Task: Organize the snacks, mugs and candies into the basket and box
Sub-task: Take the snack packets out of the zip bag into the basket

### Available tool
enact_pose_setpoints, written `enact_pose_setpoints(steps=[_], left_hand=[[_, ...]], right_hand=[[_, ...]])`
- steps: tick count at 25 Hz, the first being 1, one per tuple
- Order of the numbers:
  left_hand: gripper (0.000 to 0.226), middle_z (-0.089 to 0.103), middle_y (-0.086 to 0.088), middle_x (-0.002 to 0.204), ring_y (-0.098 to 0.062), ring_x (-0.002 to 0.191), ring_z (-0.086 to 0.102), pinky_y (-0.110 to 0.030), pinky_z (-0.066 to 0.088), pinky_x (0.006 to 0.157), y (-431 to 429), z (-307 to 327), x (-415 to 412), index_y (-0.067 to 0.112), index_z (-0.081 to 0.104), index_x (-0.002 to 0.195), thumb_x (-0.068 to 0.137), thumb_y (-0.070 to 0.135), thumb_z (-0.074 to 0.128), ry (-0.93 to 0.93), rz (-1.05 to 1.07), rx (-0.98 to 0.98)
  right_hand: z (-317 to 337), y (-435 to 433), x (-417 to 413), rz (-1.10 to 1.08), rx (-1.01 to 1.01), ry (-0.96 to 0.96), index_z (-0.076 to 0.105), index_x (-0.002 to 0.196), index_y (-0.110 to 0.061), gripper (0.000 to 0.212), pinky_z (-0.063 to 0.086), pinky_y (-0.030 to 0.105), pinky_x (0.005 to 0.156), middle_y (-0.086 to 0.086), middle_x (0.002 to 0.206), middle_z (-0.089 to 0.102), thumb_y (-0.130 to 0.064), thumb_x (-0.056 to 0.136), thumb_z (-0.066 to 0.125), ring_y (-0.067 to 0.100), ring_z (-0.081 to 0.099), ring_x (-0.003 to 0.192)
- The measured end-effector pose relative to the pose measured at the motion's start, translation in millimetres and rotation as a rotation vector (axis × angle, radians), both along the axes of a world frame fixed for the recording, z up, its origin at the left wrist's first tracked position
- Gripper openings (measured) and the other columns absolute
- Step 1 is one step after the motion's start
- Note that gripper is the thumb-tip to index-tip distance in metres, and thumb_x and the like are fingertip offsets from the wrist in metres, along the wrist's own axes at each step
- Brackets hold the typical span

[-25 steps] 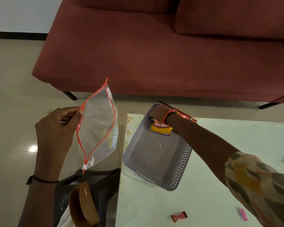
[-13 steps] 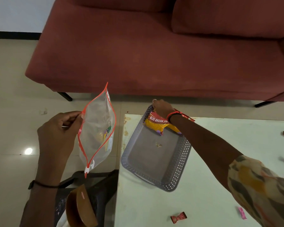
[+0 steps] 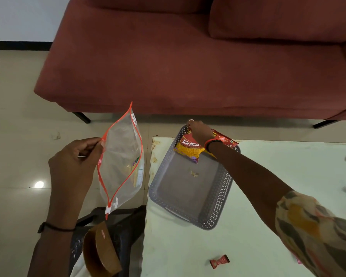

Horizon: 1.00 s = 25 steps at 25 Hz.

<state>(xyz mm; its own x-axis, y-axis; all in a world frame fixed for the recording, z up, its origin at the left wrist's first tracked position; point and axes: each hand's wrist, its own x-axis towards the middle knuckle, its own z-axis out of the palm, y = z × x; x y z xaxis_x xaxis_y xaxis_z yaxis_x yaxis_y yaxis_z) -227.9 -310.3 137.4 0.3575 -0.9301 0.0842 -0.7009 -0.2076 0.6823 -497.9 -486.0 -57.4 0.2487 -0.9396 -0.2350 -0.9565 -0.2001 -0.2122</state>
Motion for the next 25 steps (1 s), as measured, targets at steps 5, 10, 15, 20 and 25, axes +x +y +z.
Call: enact_pose_setpoints(steps=[5,10,15,20,25], left_hand=[[0.024,0.068,-0.001,0.088,0.023,0.067,0.054,0.003,0.04,0.067,3,-4,-3,0.009,0.069,0.106,0.087,0.022,0.061,0.006,0.003,-0.001],[0.024,0.072,-0.01,0.09,-0.014,0.073,0.065,0.004,0.04,0.068,4,-4,-6,0.007,0.069,0.105,0.087,0.02,0.061,-0.017,0.008,-0.006],[0.023,0.072,-0.012,0.09,-0.023,0.073,0.065,0.004,0.04,0.067,7,0,-14,0.006,0.069,0.104,0.087,0.019,0.062,-0.01,0.024,0.001],[0.02,0.073,-0.014,0.088,-0.02,0.07,0.061,-0.002,0.042,0.063,15,15,-24,0.005,0.07,0.101,0.086,0.016,0.062,-0.037,0.021,-0.002],[0.019,0.073,-0.015,0.087,-0.016,0.069,0.058,-0.008,0.035,0.063,23,42,-45,0.004,0.071,0.097,0.085,0.016,0.064,-0.09,-0.035,-0.021]], right_hand=[[-6,4,1,-0.023,0.019,-0.033,0.057,0.112,-0.002,0.03,0.052,0.041,0.073,0.019,0.107,0.066,0.006,0.088,0.041,0.035,0.064,0.095],[-13,4,-3,-0.038,-0.001,-0.08,0.054,0.122,-0.002,0.037,0.05,0.042,0.081,0.021,0.115,0.061,0.005,0.088,0.04,0.036,0.059,0.103],[21,8,-3,-0.287,0.01,-0.432,0.055,0.124,-0.004,0.032,0.05,0.04,0.093,0.016,0.119,0.061,-0.002,0.093,0.047,0.029,0.058,0.11],[139,53,25,-0.275,-0.114,-0.944,0.066,0.096,-0.009,0.01,0.046,0.001,0.071,0.003,0.093,0.071,-0.016,0.089,0.064,0.0,0.062,0.077],[257,117,46,0.639,-0.232,-0.809,0.073,0.094,-0.01,0.015,0.051,0.025,0.073,0.003,0.095,0.073,-0.022,0.087,0.065,0.016,0.068,0.086]])
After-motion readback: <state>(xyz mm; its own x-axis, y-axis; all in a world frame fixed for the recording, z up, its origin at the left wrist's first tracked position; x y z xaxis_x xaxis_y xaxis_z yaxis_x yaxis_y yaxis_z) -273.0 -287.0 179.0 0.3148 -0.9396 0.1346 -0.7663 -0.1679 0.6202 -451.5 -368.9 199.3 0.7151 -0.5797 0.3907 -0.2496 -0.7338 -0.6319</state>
